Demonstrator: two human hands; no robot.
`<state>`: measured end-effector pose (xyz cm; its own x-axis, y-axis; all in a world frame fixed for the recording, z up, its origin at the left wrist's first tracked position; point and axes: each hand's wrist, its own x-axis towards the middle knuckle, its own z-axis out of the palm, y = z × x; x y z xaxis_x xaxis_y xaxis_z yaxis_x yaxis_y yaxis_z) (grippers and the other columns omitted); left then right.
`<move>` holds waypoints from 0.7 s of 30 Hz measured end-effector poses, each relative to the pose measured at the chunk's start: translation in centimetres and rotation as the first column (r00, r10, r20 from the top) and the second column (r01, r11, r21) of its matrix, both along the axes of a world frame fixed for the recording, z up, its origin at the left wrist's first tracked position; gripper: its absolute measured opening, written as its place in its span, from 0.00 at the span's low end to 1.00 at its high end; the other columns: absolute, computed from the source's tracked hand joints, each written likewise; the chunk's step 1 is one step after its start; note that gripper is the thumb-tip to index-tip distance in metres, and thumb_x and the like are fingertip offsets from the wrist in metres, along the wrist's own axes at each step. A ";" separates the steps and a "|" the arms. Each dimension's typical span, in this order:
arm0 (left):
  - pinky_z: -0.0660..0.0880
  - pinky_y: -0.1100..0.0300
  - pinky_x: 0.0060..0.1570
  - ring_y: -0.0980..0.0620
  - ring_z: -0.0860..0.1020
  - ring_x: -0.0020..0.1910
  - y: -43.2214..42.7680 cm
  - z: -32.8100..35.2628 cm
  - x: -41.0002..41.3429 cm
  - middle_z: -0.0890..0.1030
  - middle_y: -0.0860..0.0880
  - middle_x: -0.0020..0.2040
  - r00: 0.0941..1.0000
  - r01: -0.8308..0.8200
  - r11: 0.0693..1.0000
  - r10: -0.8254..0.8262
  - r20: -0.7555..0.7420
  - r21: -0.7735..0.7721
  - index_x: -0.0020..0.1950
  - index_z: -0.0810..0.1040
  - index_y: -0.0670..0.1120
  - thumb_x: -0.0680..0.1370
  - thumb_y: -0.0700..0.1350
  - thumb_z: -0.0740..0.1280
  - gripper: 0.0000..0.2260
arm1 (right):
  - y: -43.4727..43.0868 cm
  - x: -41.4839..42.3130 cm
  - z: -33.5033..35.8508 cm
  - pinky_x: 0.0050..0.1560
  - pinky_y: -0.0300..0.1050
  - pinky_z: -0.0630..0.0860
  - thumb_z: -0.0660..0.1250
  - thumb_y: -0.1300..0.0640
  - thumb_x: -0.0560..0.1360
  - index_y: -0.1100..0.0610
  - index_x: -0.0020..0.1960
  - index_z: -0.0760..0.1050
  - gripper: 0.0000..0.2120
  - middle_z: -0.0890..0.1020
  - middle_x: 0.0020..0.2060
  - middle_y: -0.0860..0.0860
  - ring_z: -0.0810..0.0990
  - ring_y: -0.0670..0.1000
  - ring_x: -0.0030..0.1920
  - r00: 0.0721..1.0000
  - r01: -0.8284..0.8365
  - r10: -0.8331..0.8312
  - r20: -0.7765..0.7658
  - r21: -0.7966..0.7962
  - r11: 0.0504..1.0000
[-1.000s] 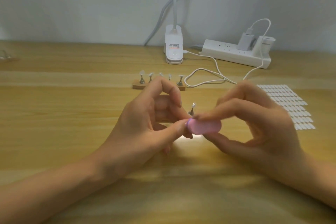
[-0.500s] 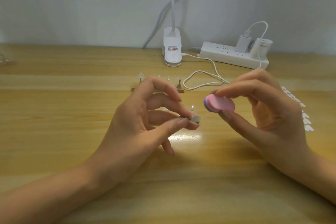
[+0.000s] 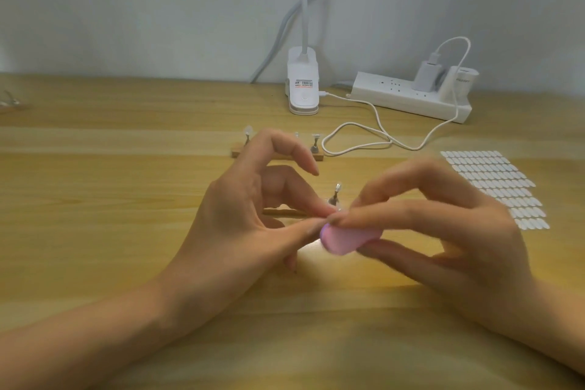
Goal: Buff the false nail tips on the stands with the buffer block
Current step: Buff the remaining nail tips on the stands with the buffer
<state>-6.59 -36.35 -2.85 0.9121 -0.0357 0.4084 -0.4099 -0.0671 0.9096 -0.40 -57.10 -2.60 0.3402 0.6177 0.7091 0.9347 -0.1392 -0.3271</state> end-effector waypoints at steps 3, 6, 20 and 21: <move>0.75 0.61 0.24 0.59 0.79 0.28 0.0 -0.1 -0.1 0.84 0.49 0.36 1.000 -0.019 1.000 0.019 -0.002 0.012 0.49 0.73 0.55 0.67 0.44 0.77 0.17 | -0.1 0.5 0.0 0.52 0.44 0.76 0.71 0.57 0.76 0.50 0.57 0.78 0.11 0.78 0.48 0.50 0.80 0.48 0.50 0.997 0.046 -0.041 -0.066 0.077 0.996; 0.75 0.60 0.24 0.58 0.79 0.29 -0.1 -0.1 -0.2 0.84 0.49 0.36 1.000 -0.024 0.999 0.025 -0.008 0.035 0.50 0.72 0.54 0.67 0.44 0.77 0.18 | -0.2 0.3 -0.1 0.52 0.44 0.76 0.72 0.57 0.75 0.50 0.57 0.79 0.11 0.77 0.47 0.51 0.80 0.50 0.49 0.997 0.022 -0.016 -0.080 0.076 0.997; 0.77 0.56 0.25 0.55 0.82 0.32 -0.2 -0.1 -0.2 0.85 0.50 0.37 0.999 -0.045 0.997 0.045 -0.009 0.056 0.50 0.72 0.56 0.68 0.46 0.76 0.17 | 0.2 -0.7 0.0 0.52 0.40 0.76 0.73 0.57 0.75 0.52 0.56 0.81 0.10 0.77 0.46 0.49 0.80 0.45 0.48 0.998 -0.038 0.038 -0.044 -0.006 0.999; 0.78 0.55 0.26 0.54 0.83 0.34 -0.2 -0.2 -0.2 0.85 0.50 0.37 0.999 -0.046 0.997 0.047 -0.010 0.055 0.50 0.72 0.56 0.68 0.46 0.76 0.17 | 0.2 -0.7 0.1 0.52 0.39 0.75 0.73 0.57 0.75 0.51 0.56 0.81 0.10 0.77 0.45 0.48 0.80 0.45 0.48 0.999 -0.045 0.044 -0.027 -0.013 0.999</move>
<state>-6.84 -36.56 -3.01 0.9177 -0.0153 0.3969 -0.3951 -0.1360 0.9085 -1.11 -56.87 -2.55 0.3309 0.6423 0.6914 0.9310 -0.1024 -0.3505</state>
